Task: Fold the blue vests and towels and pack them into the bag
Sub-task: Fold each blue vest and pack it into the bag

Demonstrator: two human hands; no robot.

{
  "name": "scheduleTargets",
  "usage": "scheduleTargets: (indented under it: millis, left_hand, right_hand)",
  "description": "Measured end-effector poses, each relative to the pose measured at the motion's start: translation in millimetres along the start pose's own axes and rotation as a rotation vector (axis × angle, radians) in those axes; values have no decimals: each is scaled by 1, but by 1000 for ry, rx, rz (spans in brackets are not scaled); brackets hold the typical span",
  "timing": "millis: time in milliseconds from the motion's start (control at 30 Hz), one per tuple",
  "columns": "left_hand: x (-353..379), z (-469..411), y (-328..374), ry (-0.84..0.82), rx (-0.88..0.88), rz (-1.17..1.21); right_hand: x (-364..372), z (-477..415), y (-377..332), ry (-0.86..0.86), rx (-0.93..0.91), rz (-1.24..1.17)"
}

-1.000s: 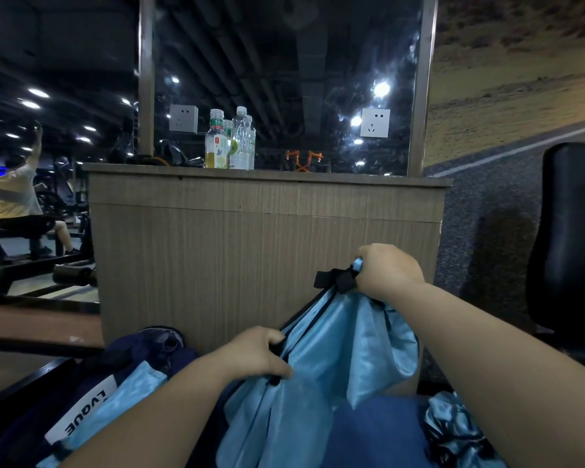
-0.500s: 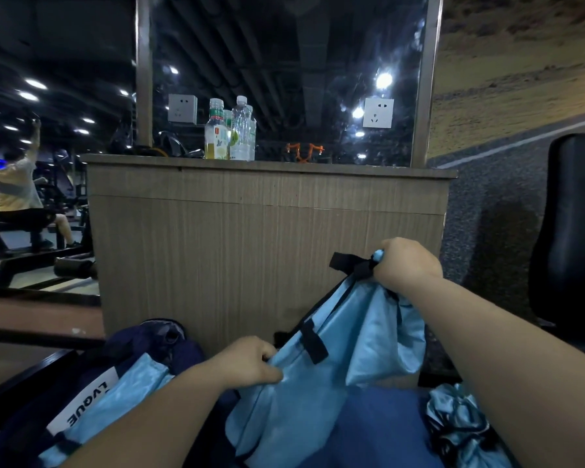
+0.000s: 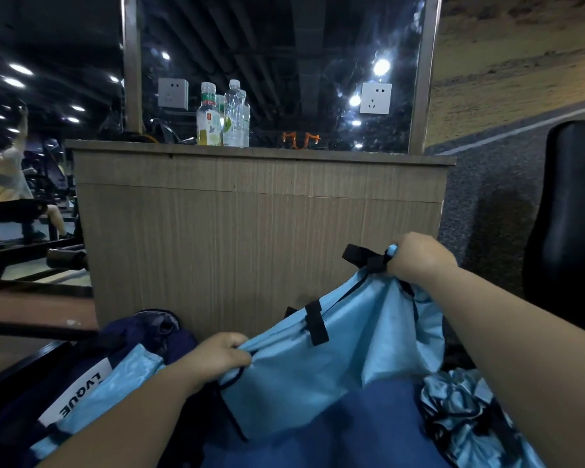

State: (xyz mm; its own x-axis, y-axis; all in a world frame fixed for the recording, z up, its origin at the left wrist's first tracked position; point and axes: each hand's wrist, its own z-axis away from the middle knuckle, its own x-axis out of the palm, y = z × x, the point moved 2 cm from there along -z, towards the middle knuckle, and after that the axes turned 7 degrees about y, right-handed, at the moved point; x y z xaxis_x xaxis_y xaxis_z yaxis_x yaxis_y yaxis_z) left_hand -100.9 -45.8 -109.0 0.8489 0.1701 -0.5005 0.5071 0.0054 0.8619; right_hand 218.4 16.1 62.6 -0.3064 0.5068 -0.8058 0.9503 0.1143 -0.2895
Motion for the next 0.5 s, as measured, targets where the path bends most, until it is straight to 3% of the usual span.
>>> scheduleTargets:
  millis: [167,267,400,500]
  left_hand:
    - [-17,2,-7,3,-79,489]
    - [-24,-1,-7,8,-112,627]
    - [-30,-17,-26,76,-213,379]
    - [-33,-32,-40,121,-288,213]
  right_hand:
    - [27,4,28,-238,82,32]
    - [55,11,39,-410,139,56]
    - [93,29,42,-714,174,9]
    - [118,41,41,-819,187,-45]
